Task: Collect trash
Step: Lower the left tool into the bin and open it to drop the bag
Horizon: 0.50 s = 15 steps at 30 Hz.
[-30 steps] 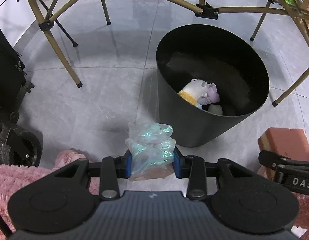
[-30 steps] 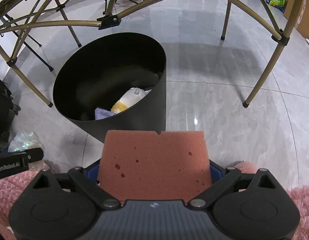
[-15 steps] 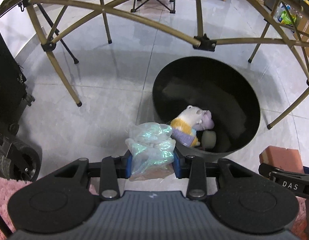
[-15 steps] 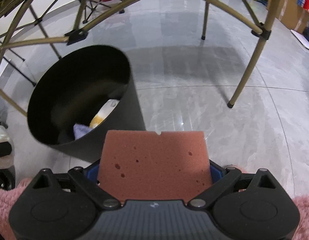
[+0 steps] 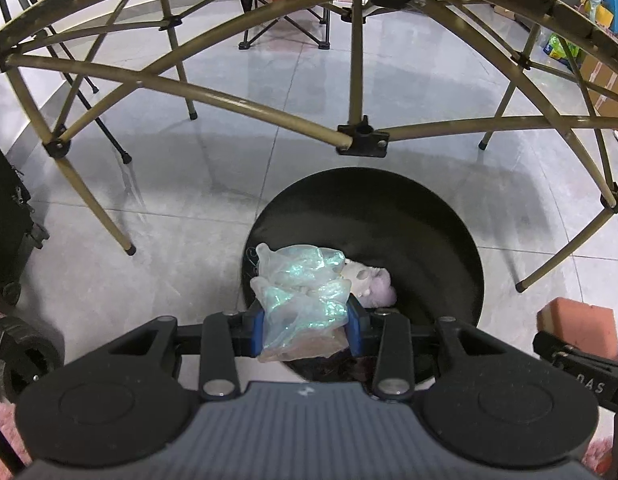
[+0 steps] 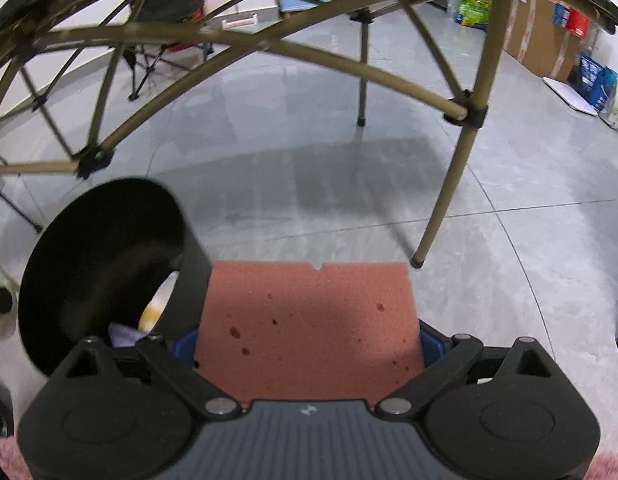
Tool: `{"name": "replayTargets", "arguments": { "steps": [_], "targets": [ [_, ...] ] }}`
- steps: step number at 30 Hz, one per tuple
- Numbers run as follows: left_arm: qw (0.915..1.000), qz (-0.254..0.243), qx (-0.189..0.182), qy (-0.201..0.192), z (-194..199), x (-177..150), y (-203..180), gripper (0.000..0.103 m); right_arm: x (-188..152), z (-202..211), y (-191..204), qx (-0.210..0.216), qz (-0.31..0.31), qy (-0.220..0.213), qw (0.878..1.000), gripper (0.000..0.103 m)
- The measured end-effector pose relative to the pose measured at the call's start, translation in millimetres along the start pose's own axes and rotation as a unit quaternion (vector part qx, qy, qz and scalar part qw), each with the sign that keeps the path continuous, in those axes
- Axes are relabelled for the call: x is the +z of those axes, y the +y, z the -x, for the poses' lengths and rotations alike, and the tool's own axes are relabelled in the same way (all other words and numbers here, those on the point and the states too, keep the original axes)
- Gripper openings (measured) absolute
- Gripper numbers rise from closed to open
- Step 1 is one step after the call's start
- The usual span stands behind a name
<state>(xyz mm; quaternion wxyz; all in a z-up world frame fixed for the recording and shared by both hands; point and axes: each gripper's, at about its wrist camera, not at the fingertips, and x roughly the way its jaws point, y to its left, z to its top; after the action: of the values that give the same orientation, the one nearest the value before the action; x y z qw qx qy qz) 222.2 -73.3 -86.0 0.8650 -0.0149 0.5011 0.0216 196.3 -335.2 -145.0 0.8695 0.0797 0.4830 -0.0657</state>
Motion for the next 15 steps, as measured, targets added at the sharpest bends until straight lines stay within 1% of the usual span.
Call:
{"name": "replayTargets", "arguments": {
  "steps": [7, 15],
  "targets": [
    [1.0000, -0.002, -0.003, 0.007, -16, 12, -19, 0.038, 17, -6, -11, -0.004, -0.017, -0.016, 1.000, 0.098],
    [0.9995, -0.011, -0.010, 0.029, -36, 14, -39, 0.038, 21, -16, -15, 0.002, -0.030, -0.010, 0.999, 0.098]
  ]
}}
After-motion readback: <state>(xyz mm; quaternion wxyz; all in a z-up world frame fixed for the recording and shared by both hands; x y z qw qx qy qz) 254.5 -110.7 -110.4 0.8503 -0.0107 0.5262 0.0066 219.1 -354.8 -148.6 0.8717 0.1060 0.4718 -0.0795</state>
